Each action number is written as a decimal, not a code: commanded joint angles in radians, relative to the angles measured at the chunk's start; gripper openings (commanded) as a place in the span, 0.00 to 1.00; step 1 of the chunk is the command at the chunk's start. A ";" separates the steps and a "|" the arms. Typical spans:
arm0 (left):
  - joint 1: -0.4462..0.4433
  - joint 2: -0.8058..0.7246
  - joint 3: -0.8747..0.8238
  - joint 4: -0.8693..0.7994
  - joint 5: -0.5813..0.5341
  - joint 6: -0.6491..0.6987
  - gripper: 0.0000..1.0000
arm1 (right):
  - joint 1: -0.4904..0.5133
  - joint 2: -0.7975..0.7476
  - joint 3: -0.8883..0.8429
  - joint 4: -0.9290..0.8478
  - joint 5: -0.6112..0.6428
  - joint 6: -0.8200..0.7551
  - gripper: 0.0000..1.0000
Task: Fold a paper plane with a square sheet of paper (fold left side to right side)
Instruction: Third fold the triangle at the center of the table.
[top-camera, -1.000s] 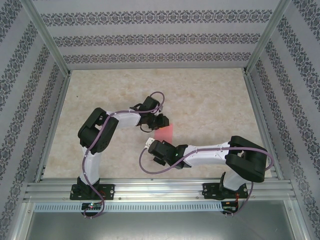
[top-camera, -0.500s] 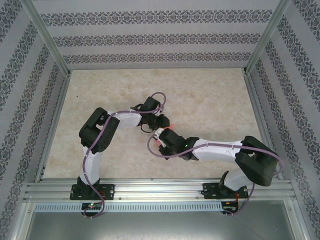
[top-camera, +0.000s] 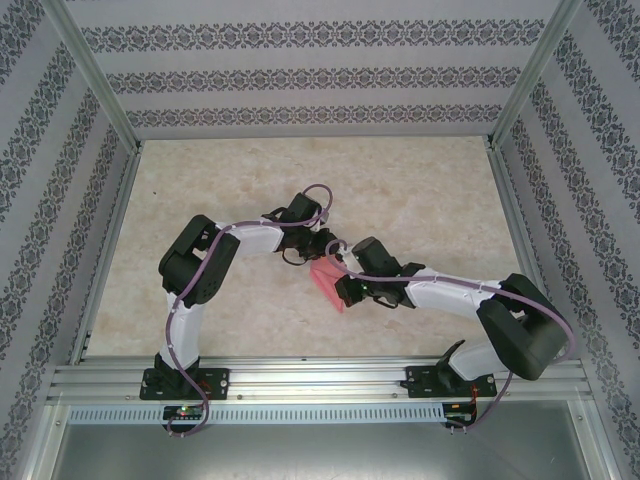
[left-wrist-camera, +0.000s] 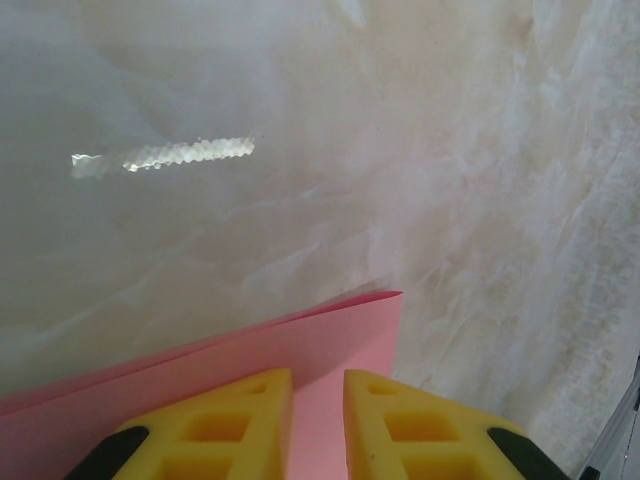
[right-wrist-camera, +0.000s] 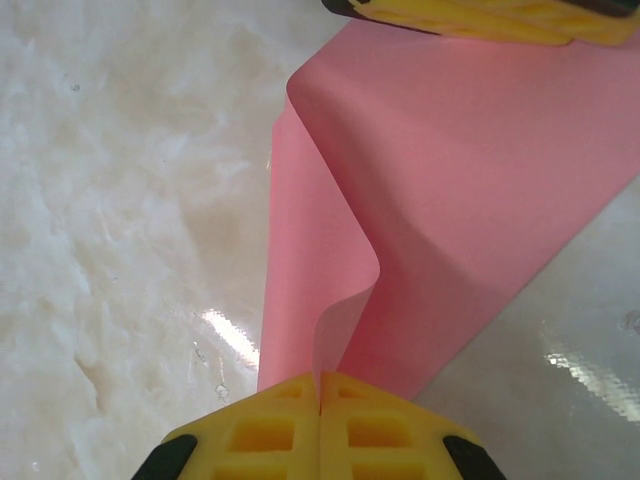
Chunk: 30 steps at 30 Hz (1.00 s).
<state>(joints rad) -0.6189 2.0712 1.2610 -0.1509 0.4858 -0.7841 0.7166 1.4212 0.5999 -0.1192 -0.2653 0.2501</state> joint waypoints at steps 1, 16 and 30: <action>-0.022 0.061 -0.009 -0.057 -0.035 0.030 0.23 | -0.015 0.005 -0.011 0.033 -0.064 0.032 0.00; -0.027 0.068 -0.011 -0.047 -0.033 0.026 0.22 | -0.066 0.110 0.036 0.041 -0.115 0.051 0.00; -0.030 0.067 -0.015 -0.040 -0.031 0.023 0.21 | -0.082 0.044 0.022 0.073 -0.203 0.074 0.13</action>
<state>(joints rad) -0.6231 2.0758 1.2644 -0.1474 0.4854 -0.7780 0.6453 1.5078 0.6243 -0.0841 -0.4297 0.3130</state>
